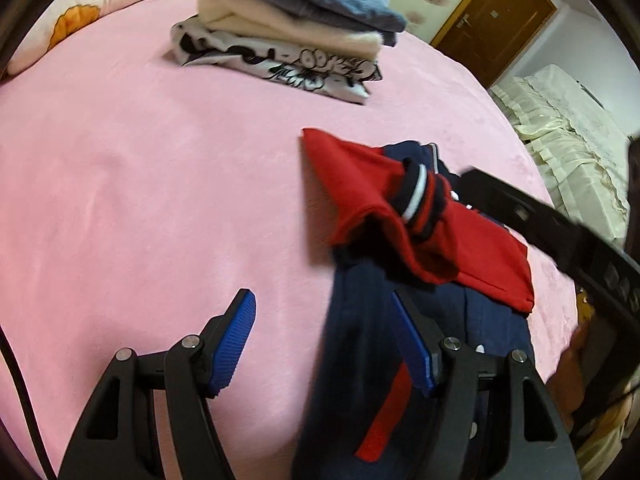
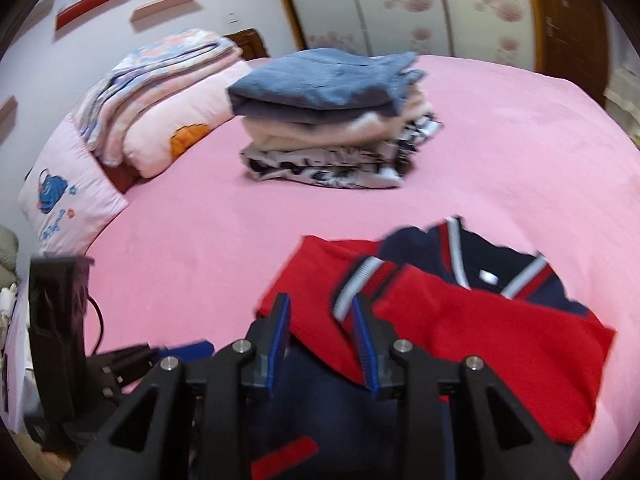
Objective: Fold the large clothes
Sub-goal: 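Fold the red sleeve across the jacket toward the right gripper with the left gripper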
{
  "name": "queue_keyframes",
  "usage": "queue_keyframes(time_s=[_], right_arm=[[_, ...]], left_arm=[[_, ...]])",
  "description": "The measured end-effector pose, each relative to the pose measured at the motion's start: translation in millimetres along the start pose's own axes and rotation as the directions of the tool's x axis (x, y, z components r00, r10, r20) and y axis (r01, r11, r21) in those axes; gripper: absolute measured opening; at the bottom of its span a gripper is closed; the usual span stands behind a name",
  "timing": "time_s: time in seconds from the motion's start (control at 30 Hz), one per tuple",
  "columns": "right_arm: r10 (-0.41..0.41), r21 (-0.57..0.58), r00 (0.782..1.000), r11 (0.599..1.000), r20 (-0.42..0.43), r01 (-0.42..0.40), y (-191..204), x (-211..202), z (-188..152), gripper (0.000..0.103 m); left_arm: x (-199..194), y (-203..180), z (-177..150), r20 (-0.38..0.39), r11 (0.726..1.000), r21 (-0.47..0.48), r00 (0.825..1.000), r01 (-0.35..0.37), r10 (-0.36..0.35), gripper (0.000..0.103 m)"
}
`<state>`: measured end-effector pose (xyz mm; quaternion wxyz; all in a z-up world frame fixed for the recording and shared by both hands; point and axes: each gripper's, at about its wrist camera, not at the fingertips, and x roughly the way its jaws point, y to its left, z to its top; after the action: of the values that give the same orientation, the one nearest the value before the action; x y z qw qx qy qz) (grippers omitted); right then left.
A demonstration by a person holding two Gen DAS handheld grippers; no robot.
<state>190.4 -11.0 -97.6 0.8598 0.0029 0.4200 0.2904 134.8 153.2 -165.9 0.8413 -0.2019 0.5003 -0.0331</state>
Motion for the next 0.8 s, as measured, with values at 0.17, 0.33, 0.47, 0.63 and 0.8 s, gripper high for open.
queue_keyframes(time_s=[0.17,0.33,0.47,0.63,0.8], right_arm=[[-0.022,0.043,0.992,0.999,-0.123,0.027,-8,47,5,0.032],[-0.082,0.079,0.975,0.992,-0.208,0.100,-23,68,-4,0.032],[-0.230,-0.011,0.951,0.972,-0.208,0.233,-11,70,-2,0.032],[-0.362,-0.133,0.903,0.931,-0.231,0.339,4,87,2,0.034],[-0.391,-0.149,0.897,0.918,-0.204,0.367,5,84,7,0.012]], left_arm=[[3,10,-1,-0.012,0.999,-0.035,1.000,0.023,-0.024,0.067],[3,20,0,-0.004,0.997,-0.059,0.999,0.046,-0.047,0.067],[7,25,0,-0.017,0.994,-0.081,0.997,0.068,-0.069,0.067],[6,26,0,-0.022,0.993,-0.081,0.996,0.081,-0.083,0.067],[6,26,5,-0.026,0.994,-0.080,0.997,0.075,-0.077,0.067]])
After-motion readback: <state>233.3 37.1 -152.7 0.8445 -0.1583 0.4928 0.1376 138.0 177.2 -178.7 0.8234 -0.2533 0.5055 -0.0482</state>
